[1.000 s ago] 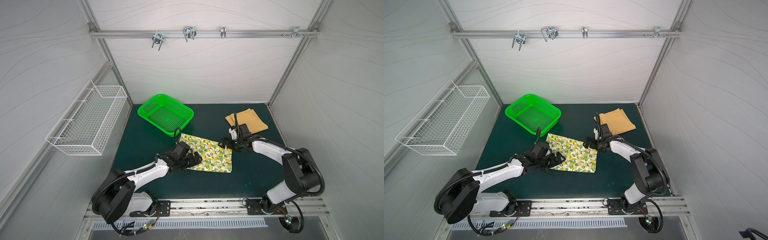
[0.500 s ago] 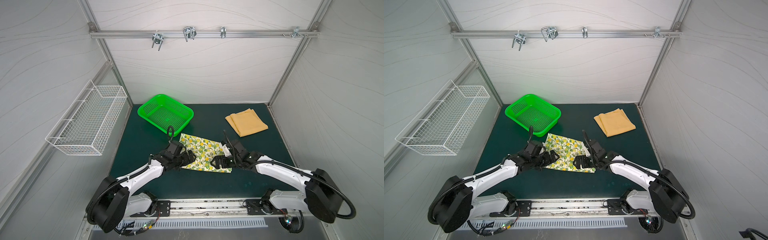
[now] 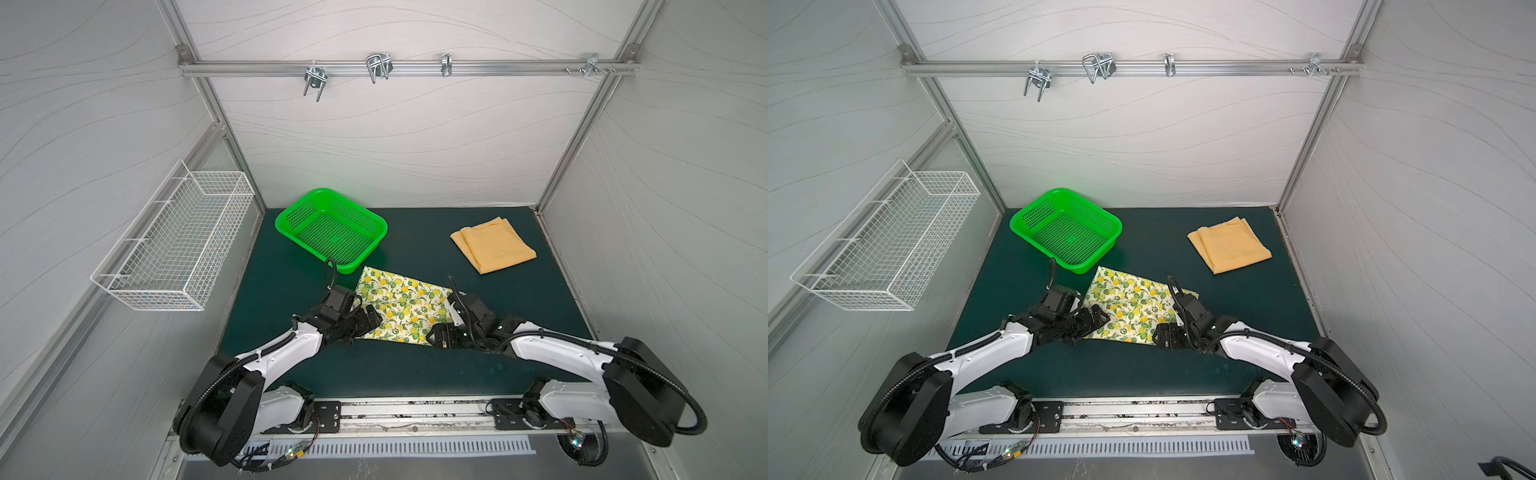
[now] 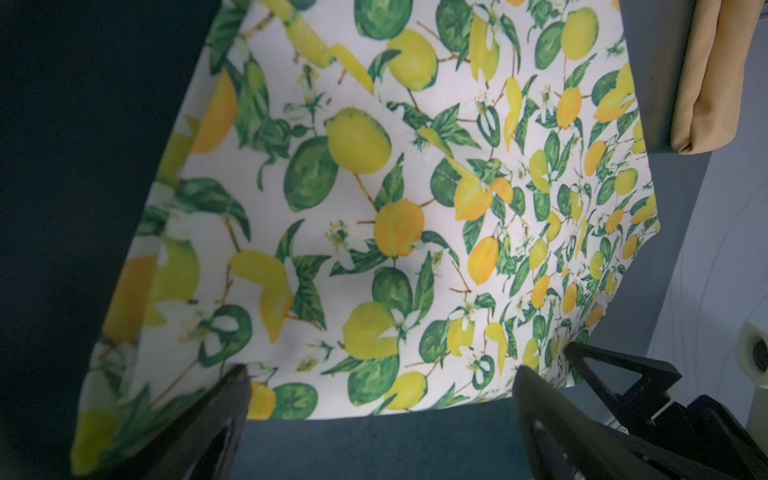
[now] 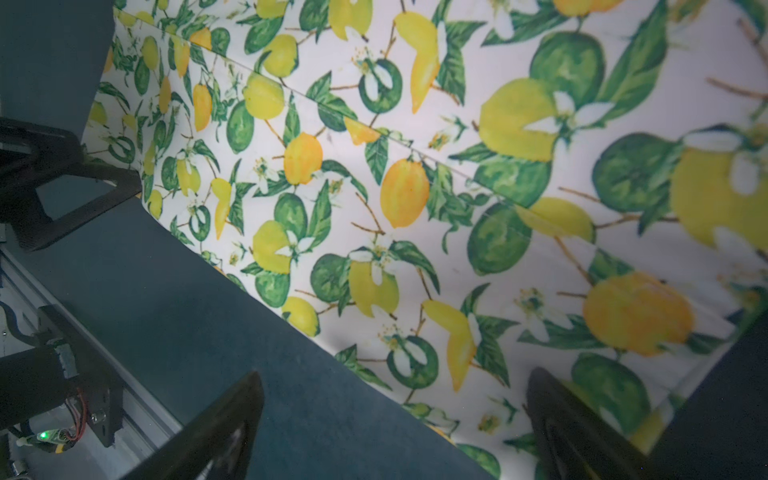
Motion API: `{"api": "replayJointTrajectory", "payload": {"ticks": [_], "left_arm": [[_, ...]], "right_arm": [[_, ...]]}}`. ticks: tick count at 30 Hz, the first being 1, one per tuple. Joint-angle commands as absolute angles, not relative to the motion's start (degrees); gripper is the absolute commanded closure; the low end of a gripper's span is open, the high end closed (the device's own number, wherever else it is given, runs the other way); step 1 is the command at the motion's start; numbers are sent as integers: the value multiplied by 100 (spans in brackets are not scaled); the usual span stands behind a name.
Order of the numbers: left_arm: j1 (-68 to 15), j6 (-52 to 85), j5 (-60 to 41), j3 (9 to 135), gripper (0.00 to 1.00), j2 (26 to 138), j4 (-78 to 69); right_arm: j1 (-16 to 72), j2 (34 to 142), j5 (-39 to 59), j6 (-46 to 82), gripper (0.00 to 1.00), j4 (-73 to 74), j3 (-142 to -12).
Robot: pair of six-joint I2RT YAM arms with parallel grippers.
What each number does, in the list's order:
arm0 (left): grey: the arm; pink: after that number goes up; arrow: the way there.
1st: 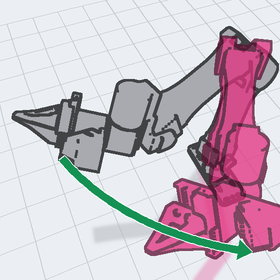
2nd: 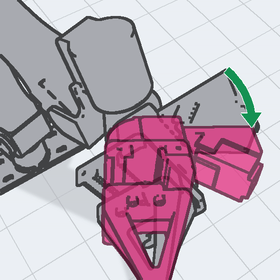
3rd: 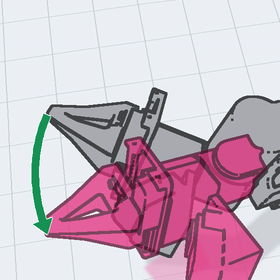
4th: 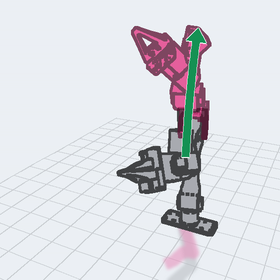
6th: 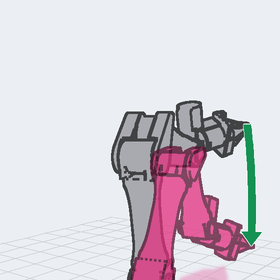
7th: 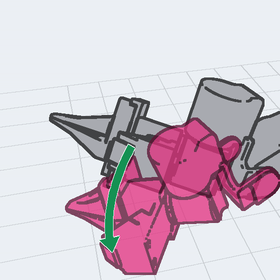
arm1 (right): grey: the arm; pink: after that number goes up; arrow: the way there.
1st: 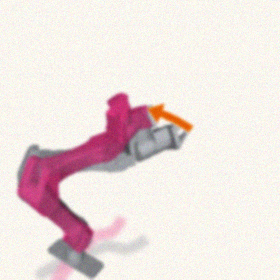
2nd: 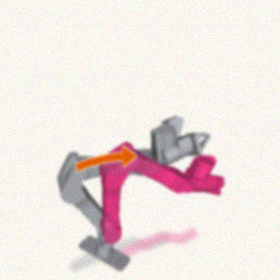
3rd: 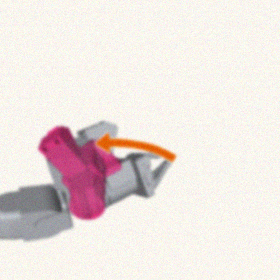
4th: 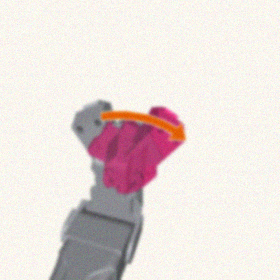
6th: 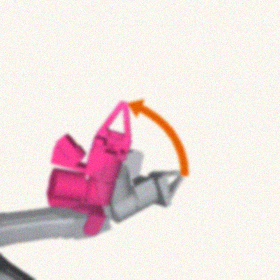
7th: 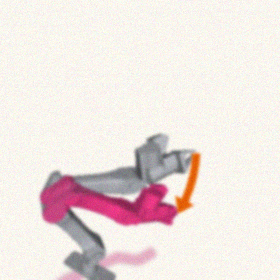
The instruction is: Fold and stack the skirts
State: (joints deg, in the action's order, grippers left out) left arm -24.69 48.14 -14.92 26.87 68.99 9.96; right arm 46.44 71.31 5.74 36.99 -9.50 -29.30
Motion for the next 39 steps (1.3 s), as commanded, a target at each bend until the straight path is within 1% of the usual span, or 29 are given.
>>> {"api": "replayJointTrajectory", "payload": {"ticks": [1,6,10,15,23,28,33,39], "left_arm": [[-2417,4787,-1450,2419,1,6937,961],[-2417,4788,-1534,2428,1,6818,1034],[-2417,4690,-1459,2642,1,6414,1424],[-2417,4383,-1536,3178,1,6062,1993],[-2417,4040,-1657,3881,1,5755,2558],[-2417,3981,-1823,4143,1,5848,2539],[-2419,3997,-2003,4197,1,6169,2281],[-2418,4033,-2094,4190,1,6591,1930]], "right_arm": [[4675,7275,399,3721,1,-1139,-2936],[4677,7532,355,3574,1,-1146,-3349],[4667,7630,169,3375,1,-1579,-3836],[4500,7330,11,3310,1,-1846,-3911],[3948,6872,-145,3050,1,-2326,-3947],[3553,6790,-120,2848,1,-2535,-4001],[3097,6804,13,2753,1,-2480,-3830],[2759,7389,371,2707,7,-2036,-3691]]}}
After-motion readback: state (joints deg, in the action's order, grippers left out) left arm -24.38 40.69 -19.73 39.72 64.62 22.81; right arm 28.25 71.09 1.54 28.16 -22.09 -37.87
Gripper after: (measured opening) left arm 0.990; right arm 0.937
